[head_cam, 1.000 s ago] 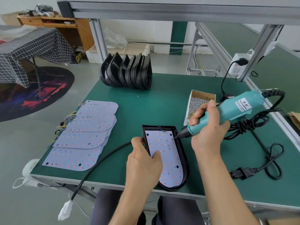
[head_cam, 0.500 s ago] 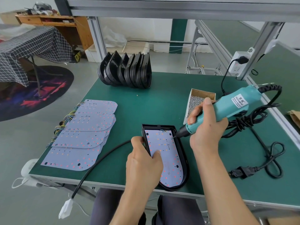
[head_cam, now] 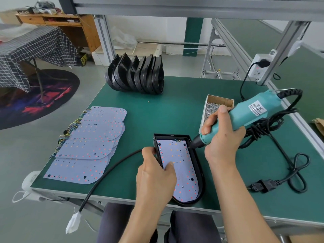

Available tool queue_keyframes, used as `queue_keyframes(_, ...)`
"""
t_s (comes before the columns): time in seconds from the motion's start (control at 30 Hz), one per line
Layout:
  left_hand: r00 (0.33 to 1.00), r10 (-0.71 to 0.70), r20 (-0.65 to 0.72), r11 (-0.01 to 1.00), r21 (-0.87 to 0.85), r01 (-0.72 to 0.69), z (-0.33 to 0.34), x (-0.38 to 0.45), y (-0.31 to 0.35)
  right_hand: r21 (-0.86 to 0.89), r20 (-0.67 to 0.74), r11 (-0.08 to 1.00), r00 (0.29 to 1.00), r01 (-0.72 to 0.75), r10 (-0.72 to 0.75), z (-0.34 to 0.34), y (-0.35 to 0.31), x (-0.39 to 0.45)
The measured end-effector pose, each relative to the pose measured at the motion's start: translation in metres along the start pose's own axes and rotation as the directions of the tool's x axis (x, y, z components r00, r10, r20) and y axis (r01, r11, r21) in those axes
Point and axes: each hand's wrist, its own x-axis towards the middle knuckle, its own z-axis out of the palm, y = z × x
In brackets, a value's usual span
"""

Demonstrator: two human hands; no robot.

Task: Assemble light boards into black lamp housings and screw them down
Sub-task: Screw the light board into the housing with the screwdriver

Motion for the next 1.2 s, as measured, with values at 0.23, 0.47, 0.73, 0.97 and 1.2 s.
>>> queue_keyframes(0.23,1.000,-0.010,0.006,1.000,-0.006,0.010,0.001,0.001,-0.003,-0.026,-0.005,1.000,1.000,-0.005,0.005,-0.002,0.003,0.002)
queue_keyframes(0.47,1.000,-0.009,-0.002,1.000,-0.012,0.009,0.002,0.001,-0.006,-0.031,0.022,1.000,1.000,-0.006,0.006,-0.002,0.004,0.003)
queue_keyframes(0.73,1.000,-0.009,-0.005,1.000,-0.014,0.009,0.003,0.002,-0.007,-0.020,0.047,1.000,0.999,0.001,0.000,-0.001,0.003,0.003)
queue_keyframes(0.97,1.000,0.009,-0.002,0.999,-0.049,-0.009,0.003,0.003,-0.010,0.051,0.091,0.997,0.995,-0.049,0.044,-0.007,-0.003,0.004)
queue_keyframes(1.2,1.000,0.030,-0.009,0.998,-0.061,-0.030,0.002,0.003,-0.014,0.054,0.091,0.999,0.996,-0.001,-0.003,-0.005,-0.019,-0.004)
